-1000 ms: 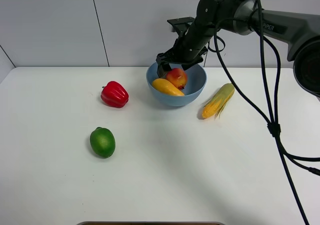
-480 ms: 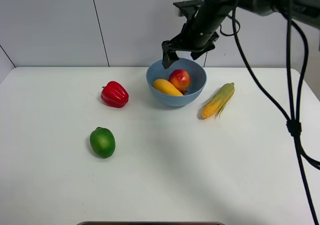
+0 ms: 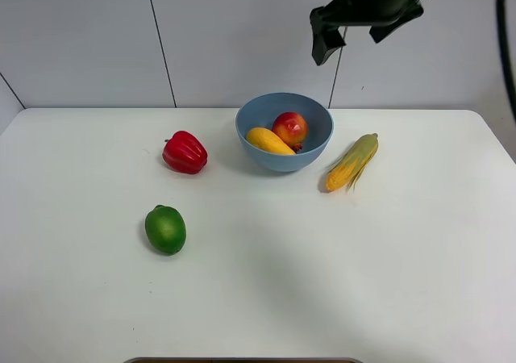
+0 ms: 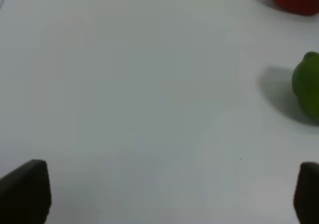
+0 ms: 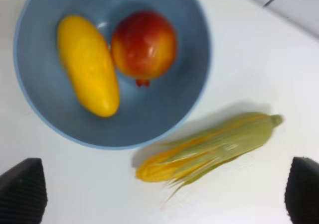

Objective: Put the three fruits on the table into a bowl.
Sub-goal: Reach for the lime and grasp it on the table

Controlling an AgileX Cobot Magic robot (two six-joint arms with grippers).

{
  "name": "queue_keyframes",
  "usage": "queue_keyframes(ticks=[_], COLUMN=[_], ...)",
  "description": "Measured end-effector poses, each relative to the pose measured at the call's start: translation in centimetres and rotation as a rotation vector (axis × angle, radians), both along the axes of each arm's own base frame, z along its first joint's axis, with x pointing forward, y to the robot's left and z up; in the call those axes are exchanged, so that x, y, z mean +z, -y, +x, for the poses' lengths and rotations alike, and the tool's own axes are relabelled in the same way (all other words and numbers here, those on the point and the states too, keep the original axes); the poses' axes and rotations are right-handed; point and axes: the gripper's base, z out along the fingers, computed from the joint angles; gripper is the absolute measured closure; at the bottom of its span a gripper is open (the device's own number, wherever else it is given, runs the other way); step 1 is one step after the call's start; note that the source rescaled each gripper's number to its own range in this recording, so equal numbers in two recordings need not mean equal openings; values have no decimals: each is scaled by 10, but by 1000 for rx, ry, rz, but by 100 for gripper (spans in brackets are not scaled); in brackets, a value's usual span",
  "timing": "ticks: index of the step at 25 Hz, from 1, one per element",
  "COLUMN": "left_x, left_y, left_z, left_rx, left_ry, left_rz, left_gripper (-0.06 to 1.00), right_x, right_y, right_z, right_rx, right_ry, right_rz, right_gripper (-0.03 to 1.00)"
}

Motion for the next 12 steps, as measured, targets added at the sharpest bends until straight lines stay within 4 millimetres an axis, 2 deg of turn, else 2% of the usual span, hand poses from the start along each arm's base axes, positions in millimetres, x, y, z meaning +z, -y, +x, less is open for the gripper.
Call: queue_keyframes(ticks=[6,12], left_x=[0,0], left_y=[0,0], left_z=[0,0], left_rx=[0,0], left_ry=[0,0], left_rz=[0,0], left_gripper=[-6,-6], right_x=[59,98], right_y=[20,38], right_z=[-40,-79], right_rx=[-11,-33], right_ry=[155,263], right_rz=[37,82], right_gripper=[8,8])
